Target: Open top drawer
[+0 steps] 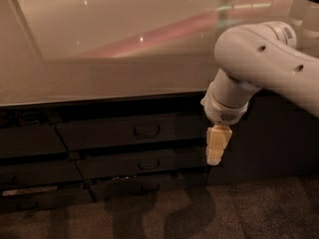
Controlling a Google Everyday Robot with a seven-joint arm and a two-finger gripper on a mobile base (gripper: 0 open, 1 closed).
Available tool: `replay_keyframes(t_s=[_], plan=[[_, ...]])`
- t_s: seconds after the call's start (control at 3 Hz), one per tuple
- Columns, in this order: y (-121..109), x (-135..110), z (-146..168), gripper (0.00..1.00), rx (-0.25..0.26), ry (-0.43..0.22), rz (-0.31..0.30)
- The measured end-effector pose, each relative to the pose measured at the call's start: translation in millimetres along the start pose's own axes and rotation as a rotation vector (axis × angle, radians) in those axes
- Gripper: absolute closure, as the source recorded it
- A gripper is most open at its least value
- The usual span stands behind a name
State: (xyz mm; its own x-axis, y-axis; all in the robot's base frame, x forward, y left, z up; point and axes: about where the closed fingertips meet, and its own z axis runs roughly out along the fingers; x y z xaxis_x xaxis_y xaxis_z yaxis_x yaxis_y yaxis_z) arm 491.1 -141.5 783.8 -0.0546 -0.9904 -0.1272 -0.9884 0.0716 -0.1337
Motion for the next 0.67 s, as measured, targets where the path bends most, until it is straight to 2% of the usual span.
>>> replay_keyframes(t_s=[0.33, 0.67], plan=[[2.8, 1.0, -0.2, 0.0, 0.143, 0.038, -0.049], [-2.5, -3.1, 1.3, 0.0, 0.177, 0.025, -0.058]])
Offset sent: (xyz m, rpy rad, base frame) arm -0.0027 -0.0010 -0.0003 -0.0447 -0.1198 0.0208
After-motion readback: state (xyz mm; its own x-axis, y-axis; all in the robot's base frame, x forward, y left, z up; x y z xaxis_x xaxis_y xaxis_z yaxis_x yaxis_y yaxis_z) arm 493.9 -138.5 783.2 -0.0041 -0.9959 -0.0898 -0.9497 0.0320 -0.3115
